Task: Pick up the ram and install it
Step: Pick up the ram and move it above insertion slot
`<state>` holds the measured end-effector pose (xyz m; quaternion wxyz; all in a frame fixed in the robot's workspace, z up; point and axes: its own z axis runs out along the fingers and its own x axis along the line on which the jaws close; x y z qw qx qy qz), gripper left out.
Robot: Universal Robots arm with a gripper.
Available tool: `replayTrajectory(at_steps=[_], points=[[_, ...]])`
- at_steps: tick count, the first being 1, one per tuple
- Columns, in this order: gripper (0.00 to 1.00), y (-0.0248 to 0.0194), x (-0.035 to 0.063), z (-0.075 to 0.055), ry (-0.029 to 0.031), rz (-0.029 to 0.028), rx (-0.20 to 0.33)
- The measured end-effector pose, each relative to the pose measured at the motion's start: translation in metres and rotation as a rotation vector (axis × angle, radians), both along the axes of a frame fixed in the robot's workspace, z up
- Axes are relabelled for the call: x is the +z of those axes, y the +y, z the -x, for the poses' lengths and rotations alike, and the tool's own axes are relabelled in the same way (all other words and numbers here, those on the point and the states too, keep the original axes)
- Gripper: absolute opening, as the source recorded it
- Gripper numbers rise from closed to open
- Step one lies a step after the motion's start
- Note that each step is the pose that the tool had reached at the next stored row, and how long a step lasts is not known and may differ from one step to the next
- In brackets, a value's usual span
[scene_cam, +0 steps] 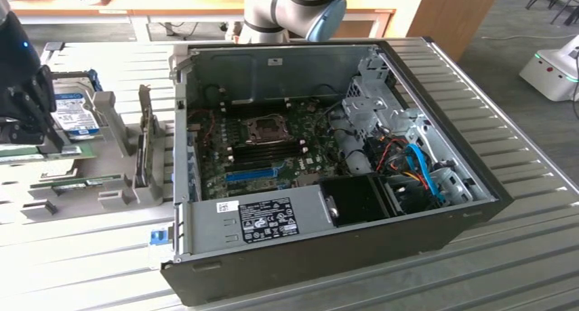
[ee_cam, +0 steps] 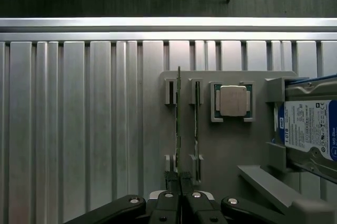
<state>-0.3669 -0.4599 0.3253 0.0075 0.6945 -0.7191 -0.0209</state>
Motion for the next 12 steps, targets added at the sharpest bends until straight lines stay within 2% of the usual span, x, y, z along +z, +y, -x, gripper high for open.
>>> replayTrajectory(at_steps=[12], points=[[0.12, 0.0000, 0.0188, 0.000, 0.0000, 0.0000, 0.000]])
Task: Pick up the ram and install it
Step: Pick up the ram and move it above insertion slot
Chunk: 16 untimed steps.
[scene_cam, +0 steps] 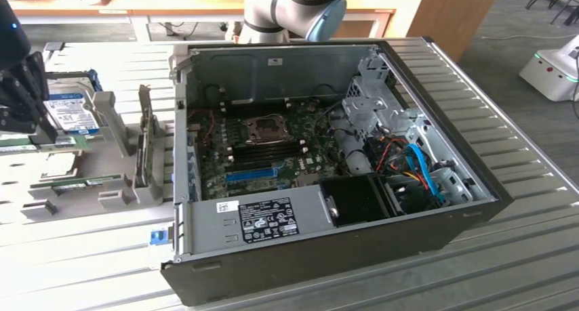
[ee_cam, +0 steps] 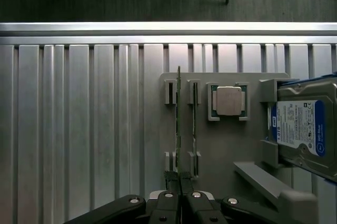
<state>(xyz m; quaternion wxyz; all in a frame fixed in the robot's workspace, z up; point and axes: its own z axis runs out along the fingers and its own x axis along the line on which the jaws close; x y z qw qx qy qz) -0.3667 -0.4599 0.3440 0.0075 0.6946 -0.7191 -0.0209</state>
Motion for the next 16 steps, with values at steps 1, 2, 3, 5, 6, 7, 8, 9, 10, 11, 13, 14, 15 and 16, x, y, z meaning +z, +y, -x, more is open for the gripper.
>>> replayTrajectory(at_steps=[1, 2, 3, 5, 6, 7, 8, 9, 10, 11, 13, 14, 15, 16], points=[[0.12, 0.0000, 0.0013, 0.000, 0.0000, 0.0000, 0.000], [0.12, 0.0000, 0.0027, 0.000, 0.0000, 0.0000, 0.000], [0.12, 0.0000, 0.0039, 0.000, 0.0000, 0.0000, 0.000], [0.12, 0.0000, 0.0063, 0.000, 0.0000, 0.0000, 0.000], [0.12, 0.0000, 0.0074, 0.000, 0.0000, 0.0000, 0.000], [0.12, 0.0000, 0.0084, 0.000, -0.0001, 0.0000, 0.000], [0.12, 0.0000, 0.0095, 0.000, -0.0001, 0.0000, 0.000], [0.12, 0.0000, 0.0106, 0.000, 0.0000, 0.0000, 0.000], [0.12, 0.0000, 0.0116, 0.000, 0.0000, 0.0000, 0.000], [0.12, 0.0000, 0.0126, 0.000, 0.0000, 0.0000, 0.000], [0.12, 0.0000, 0.0149, 0.000, -0.0001, -0.0001, 0.000], [0.12, 0.0000, 0.0160, 0.000, 0.0000, 0.0000, 0.000], [0.12, 0.0000, 0.0171, 0.000, 0.0000, 0.0000, 0.000], [0.12, 0.0000, 0.0180, 0.000, -0.0001, 0.0000, 0.000]])
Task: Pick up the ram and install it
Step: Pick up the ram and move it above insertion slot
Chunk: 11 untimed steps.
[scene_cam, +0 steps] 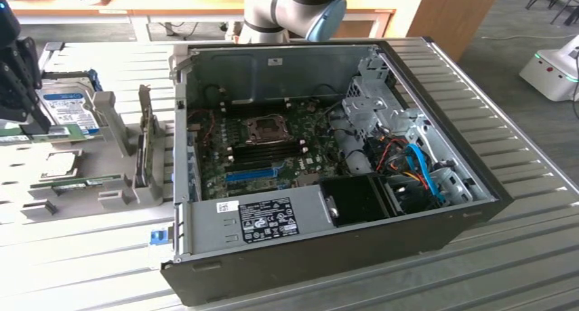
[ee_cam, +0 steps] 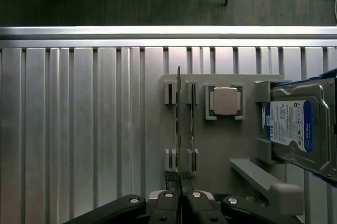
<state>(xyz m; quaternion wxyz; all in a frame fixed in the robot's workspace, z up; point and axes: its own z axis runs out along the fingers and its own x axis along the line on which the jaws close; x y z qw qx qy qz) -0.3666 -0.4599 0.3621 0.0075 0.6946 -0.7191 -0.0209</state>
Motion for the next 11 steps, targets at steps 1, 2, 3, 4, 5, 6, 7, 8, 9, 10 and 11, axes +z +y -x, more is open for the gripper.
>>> replayTrajectory(at_steps=[1, 2, 3, 4, 5, 6, 7, 8, 9, 10, 11], points=[[0.12, 0.0000, 0.0010, 0.0000, 0.0000, 0.0000, 0.000], [0.12, 0.0000, 0.0021, 0.0000, 0.0001, 0.0001, 0.000], [0.12, 0.0000, 0.0031, 0.0000, 0.0001, 0.0000, 0.000], [0.12, 0.0000, 0.0042, 0.0000, 0.0000, 0.0000, 0.000], [0.12, 0.0000, 0.0052, 0.0000, 0.0000, 0.0000, 0.000], [0.12, 0.0000, 0.0062, 0.0000, 0.0001, 0.0000, 0.000], [0.12, 0.0000, 0.0072, 0.0000, 0.0000, 0.0000, 0.000], [0.12, 0.0000, 0.0080, 0.0000, 0.0000, 0.0000, 0.000], [0.12, 0.0000, 0.0089, 0.0000, 0.0000, -0.0001, 0.000], [0.12, 0.0000, 0.0097, 0.0000, 0.0000, -0.0001, 0.001], [0.12, 0.0000, 0.0106, 0.0000, 0.0000, -0.0001, 0.001]])
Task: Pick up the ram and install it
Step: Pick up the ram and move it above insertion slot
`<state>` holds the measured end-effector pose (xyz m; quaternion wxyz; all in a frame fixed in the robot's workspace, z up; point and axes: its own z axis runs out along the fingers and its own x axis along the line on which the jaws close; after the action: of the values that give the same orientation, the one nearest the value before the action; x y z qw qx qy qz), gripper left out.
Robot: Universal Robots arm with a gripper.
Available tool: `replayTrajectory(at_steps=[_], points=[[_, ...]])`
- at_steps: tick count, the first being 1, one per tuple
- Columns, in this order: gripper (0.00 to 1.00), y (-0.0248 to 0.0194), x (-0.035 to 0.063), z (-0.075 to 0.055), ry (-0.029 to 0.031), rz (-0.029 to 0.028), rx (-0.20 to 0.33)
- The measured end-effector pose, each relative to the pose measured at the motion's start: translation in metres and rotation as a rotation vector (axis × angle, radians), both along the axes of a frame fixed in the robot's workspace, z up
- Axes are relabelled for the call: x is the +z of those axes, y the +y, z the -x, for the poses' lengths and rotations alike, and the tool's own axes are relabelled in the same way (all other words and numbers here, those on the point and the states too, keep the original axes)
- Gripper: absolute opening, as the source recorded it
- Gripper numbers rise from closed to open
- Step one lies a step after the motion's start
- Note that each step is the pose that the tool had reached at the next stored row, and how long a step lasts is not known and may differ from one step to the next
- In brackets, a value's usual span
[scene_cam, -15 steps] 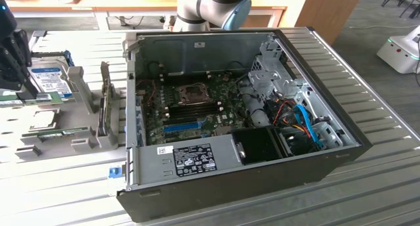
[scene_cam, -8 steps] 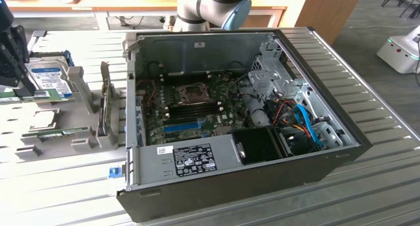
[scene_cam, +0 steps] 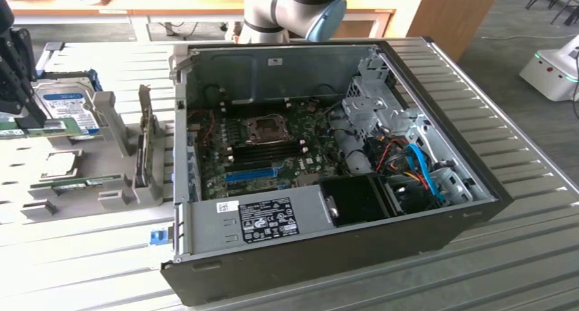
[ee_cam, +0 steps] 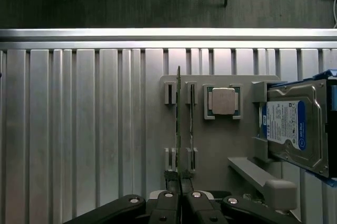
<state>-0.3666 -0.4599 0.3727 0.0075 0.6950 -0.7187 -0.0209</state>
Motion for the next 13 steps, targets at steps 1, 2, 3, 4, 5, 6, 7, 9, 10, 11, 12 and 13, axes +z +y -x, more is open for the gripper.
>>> replayTrajectory(at_steps=[1, 2, 3, 4, 5, 6, 7, 9, 10, 11, 12, 13], points=[[0.12, 0.0000, 0.0006, 0.0000, 0.0000, 0.0000, 0.000], [0.12, 0.0000, 0.0011, 0.0000, 0.0000, 0.0000, 0.001], [0.12, 0.0000, 0.0013, 0.0000, 0.0000, -0.0001, 0.001], [0.12, 0.0000, 0.0013, 0.0000, -0.0001, -0.0001, 0.001], [0.12, 0.0000, 0.0013, 0.0000, -0.0001, -0.0001, 0.001], [0.12, 0.0000, 0.0013, 0.0000, -0.0001, -0.0001, 0.001], [0.12, 0.0000, 0.0014, 0.0000, 0.0000, 0.0000, 0.001], [0.12, 0.0000, 0.0014, 0.0000, 0.0001, 0.0000, 0.001], [0.12, 0.0000, 0.0014, 0.0000, 0.0000, 0.0000, 0.001], [0.12, 0.0000, 0.0014, 0.0000, 0.0000, 0.0000, 0.002], [0.12, 0.0000, 0.0014, 0.0000, 0.0000, 0.0000, 0.003], [0.12, 0.0000, 0.0014, 0.0000, 0.0001, 0.0000, 0.003]])
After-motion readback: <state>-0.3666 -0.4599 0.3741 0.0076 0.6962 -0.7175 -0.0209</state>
